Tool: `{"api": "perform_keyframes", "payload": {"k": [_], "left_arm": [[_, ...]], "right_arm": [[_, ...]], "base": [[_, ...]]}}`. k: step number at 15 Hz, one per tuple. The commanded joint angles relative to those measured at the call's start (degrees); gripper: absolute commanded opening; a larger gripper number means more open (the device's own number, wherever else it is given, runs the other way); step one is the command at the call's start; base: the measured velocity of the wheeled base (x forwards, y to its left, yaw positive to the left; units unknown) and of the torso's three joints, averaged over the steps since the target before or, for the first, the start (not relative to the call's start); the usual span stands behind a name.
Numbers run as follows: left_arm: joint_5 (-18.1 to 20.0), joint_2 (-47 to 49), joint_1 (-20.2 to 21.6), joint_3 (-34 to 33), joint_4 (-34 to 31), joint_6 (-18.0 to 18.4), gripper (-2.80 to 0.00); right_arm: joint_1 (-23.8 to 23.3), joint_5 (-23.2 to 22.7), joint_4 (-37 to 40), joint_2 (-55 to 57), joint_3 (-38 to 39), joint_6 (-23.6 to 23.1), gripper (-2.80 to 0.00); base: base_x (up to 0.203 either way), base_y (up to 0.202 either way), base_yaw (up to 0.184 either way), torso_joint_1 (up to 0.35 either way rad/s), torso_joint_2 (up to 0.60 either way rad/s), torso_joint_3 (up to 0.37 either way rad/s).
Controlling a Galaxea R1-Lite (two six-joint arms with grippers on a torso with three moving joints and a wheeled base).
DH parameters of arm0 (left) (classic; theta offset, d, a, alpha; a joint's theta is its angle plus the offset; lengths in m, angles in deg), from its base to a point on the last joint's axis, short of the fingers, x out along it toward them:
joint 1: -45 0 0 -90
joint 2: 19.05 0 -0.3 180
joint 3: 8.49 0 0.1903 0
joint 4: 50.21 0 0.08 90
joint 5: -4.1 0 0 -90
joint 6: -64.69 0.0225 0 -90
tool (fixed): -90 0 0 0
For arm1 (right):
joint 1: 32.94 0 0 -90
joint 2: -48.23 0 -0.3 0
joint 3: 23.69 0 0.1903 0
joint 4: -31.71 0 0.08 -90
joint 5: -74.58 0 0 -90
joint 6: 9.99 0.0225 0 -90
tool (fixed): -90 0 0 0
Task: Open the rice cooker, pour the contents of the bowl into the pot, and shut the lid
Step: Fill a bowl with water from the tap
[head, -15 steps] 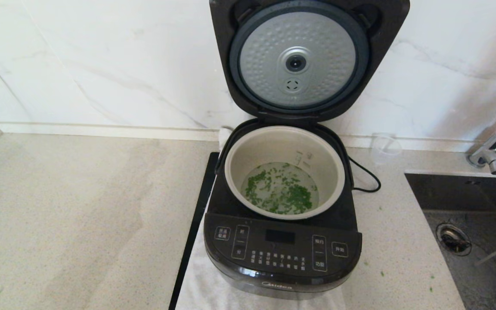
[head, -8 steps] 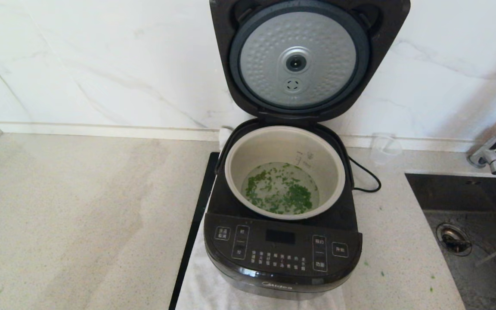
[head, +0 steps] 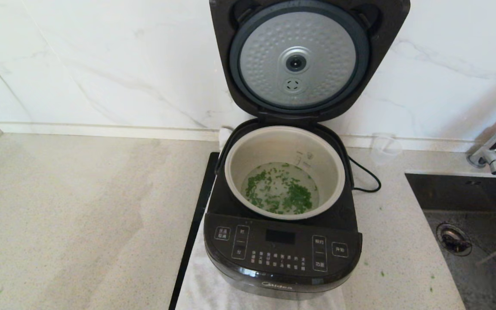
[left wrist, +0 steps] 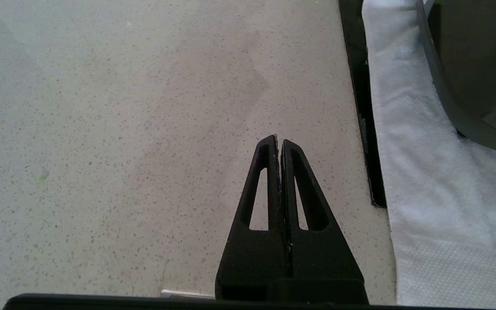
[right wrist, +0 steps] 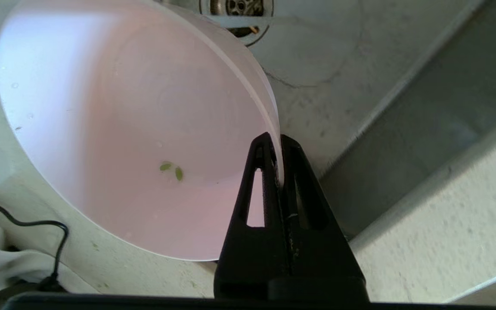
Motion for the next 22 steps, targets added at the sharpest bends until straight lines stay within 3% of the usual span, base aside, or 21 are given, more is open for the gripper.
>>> {"api": "perform_keyframes", "payload": {"k": [1,6,13,18,22], "left_arm": [[0.02,-0.06,0.00,-0.09,0.02,0.00,-2.80],[0.02,-0.06,0.00,-0.09,0.02,0.00,-2.80],[0.02,-0.06,0.00,-0.09,0.02,0.00,-2.80],[0.02,-0.06,0.00,-0.09,0.02,0.00,-2.80],[0.02,-0.06,0.00,-0.09,0.02,0.00,-2.80]], "right_arm": [[0.34,-0.47,0.18,2.15,-2.29,1.85,-2.80],[2.40,-0.47,0.03,5.48,-7.05,5.62,-2.80],[4.02,-0.39,0.24,4.56,-7.97,6.76,-2.80],[4.78,-0.19,0.92,0.35,-6.43,6.38,-2.80],[9.89,0.29,2.12,-9.47,1.09,3.97,-2.80]], "base": [[0.000,0.000,0.000,0.000,0.00,0.000],[0.000,0.000,0.000,0.000,0.00,0.000],[0.000,0.000,0.000,0.000,0.00,0.000],[0.000,0.000,0.000,0.000,0.00,0.000],[0.000,0.000,0.000,0.000,0.00,0.000]]}}
